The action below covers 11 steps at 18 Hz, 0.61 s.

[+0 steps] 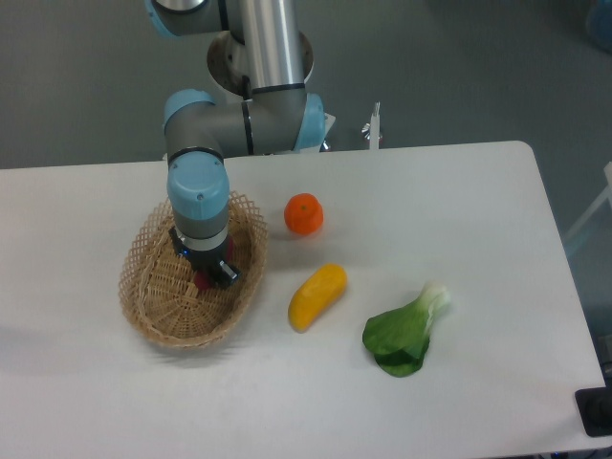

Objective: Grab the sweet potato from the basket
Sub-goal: 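Lower the gripper into the basket and close on the sweet potato, then lift the sweet potato out of the basket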

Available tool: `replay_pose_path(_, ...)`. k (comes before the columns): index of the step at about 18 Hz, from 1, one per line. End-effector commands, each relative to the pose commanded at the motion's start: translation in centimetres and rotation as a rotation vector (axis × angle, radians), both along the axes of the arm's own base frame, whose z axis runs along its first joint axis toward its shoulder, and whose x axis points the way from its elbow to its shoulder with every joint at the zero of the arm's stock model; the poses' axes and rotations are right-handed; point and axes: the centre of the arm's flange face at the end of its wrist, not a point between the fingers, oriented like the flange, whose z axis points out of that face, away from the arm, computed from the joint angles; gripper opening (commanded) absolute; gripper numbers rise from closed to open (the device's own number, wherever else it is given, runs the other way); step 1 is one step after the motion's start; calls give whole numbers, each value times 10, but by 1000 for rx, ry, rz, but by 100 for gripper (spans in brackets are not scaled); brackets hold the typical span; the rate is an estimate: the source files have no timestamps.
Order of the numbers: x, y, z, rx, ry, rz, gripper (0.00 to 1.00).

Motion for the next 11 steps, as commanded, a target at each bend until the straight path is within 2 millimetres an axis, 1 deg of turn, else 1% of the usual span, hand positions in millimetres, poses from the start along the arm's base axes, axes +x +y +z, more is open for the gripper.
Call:
replay_pose_path(4, -7, 1, 9, 15, 4, 11, 2)
replay_pose_path(5, -13, 1, 17, 29, 11, 20, 2)
replay_pose_path(6, -23, 0, 25, 41, 18, 35, 2)
replay_pose_path(8, -39, -4, 30, 48, 25, 63, 3)
replay_pose_path(9, -50, -10, 38, 57, 32, 82, 3)
replay_pose_path(11, -64, -18, 48, 74, 40, 110, 3)
